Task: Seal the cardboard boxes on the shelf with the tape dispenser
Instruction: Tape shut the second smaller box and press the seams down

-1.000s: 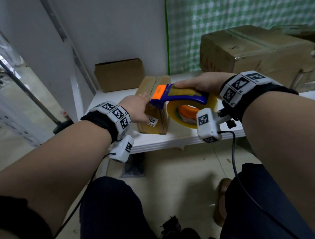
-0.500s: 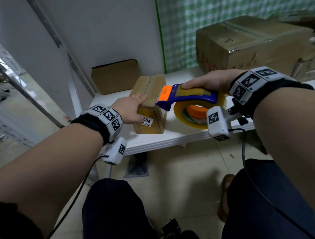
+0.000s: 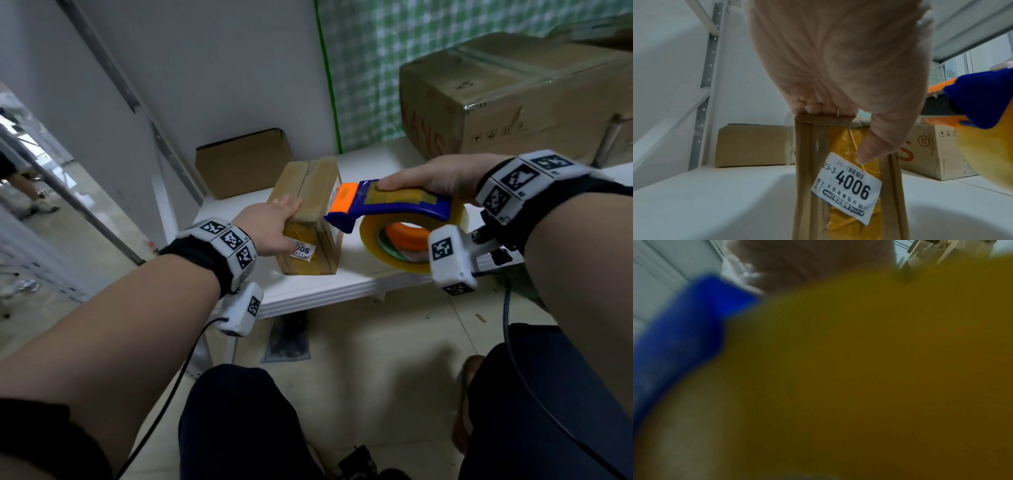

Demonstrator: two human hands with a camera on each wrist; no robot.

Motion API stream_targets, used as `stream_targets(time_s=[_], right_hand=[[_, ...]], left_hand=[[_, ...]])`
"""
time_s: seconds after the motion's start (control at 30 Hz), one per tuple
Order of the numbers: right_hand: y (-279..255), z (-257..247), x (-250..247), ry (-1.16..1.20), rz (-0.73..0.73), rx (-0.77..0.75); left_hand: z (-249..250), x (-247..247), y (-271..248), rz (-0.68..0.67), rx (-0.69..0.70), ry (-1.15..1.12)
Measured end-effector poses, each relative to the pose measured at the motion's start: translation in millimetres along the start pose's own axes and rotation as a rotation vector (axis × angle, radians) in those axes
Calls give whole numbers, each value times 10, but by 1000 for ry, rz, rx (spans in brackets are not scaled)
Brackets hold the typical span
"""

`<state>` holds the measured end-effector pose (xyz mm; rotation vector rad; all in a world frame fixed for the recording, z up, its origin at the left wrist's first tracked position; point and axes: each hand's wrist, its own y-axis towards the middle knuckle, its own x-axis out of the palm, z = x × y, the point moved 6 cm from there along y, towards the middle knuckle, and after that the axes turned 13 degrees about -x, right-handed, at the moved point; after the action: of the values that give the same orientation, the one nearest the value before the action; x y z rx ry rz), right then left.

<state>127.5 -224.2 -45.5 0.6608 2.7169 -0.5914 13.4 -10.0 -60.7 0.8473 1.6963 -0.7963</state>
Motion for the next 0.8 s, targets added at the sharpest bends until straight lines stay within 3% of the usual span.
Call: stream_targets(time_s=[0.47,0.63,0.8], right_hand=[[-95,90,-88,20,30,-25],[-134,131,-159,-73,79,-22],[-96,106,-84,-153,111,-12]], left_hand=[[11,-16,-19,-30,-22,21],[20,-18,-12,-39,-17,31],[38,-83,-20,-176,-94,-26]])
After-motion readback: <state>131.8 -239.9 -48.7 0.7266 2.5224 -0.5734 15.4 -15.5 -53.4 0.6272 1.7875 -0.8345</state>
